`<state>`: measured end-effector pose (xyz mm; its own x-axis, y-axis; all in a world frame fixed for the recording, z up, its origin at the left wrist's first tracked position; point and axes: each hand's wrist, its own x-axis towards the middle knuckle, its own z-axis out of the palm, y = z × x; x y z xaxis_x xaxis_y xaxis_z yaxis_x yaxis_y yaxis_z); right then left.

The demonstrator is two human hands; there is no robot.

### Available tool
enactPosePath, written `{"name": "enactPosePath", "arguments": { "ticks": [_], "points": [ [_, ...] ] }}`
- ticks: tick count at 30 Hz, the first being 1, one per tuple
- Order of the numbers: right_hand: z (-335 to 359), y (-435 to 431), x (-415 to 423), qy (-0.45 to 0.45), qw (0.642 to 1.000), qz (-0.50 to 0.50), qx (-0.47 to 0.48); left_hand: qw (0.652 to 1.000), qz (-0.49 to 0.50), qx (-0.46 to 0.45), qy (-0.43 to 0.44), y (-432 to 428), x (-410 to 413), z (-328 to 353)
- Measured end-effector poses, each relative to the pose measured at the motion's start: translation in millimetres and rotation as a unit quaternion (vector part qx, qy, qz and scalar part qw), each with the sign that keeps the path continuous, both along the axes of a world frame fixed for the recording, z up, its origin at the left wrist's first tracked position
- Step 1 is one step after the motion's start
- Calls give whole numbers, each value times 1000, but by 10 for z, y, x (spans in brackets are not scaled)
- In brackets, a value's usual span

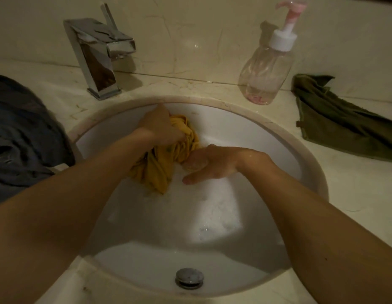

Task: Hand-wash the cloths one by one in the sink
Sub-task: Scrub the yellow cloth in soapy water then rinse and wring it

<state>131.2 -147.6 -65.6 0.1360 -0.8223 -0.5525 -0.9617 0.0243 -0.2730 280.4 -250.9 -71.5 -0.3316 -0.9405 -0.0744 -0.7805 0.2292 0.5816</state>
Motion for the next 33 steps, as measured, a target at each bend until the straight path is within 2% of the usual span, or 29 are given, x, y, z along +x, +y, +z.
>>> {"name": "enactPosePath", "arguments": {
  "ticks": [1,3,5,8,10,13,20,26,33],
  "points": [
    [30,-12,20,28,999,11,-23,1000,1,-1,2,-3,-1,-4],
    [80,-39,61,62,990,-16,-127,1000,2,-2,4,-11,-2,-8],
    [86,-43,87,31,986,-22,-163,1000,3,0,7,-13,-1,-12],
    [-30,17,44,50,998,24,-3,1000,-1,2,0,-2,-1,-4],
    [-112,28,-64,66,997,-11,48,1000,-7,5,-3,4,0,-3],
    [-197,-23,-185,99,993,-52,35,1000,-13,8,-8,21,0,-1],
    [-203,5,-156,98,992,-36,69,999,-27,11,-13,54,0,25],
    [-353,-42,-115,160,985,-45,55,999,-34,11,-17,41,-12,5],
    [-372,-46,-192,114,990,-69,44,999,-42,0,-6,24,-6,-6]
  ]
}}
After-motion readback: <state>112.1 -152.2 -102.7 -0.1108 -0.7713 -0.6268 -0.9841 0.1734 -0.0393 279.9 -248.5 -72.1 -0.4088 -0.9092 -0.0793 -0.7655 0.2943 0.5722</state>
